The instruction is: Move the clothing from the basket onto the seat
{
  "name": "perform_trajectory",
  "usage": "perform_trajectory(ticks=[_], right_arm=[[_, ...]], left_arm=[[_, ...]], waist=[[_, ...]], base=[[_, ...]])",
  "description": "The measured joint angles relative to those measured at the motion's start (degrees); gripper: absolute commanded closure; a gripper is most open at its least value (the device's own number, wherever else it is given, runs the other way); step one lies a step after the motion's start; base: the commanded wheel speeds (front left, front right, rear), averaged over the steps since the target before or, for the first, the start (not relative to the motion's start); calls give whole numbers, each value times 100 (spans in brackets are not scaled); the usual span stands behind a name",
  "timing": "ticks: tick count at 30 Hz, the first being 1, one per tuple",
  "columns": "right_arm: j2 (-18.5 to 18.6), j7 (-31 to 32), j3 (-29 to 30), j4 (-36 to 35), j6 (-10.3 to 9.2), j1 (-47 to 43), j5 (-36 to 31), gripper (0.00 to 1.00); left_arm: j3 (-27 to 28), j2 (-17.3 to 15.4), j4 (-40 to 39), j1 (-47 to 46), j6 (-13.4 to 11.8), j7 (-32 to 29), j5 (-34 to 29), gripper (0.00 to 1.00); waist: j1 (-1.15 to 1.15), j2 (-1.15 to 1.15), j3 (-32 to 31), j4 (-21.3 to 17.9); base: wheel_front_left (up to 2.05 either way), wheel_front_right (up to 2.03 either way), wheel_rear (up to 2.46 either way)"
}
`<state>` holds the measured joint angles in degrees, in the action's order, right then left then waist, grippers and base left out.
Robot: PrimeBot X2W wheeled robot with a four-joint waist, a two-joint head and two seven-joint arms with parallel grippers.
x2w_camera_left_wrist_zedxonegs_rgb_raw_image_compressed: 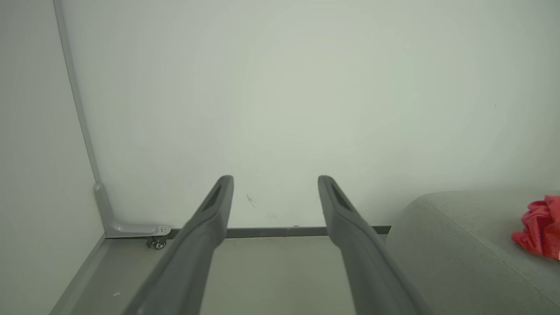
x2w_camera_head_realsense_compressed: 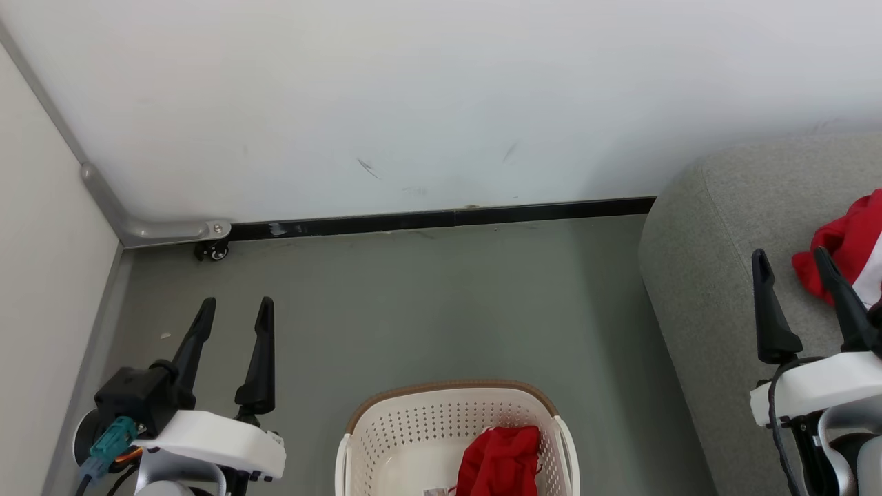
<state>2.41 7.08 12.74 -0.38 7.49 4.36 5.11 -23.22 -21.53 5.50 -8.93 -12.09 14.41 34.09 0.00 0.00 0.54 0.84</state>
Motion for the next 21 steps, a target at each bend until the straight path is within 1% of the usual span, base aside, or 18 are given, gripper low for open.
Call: perform_trajectory(ticks=[21], right_arm=[[-7,100,-11,-255,0,-239,8,0]], left_arm=[[230,35,127,101,-10,0,-208,0]], waist=[[0,0,-150,-25]], base=[[0,0,0]])
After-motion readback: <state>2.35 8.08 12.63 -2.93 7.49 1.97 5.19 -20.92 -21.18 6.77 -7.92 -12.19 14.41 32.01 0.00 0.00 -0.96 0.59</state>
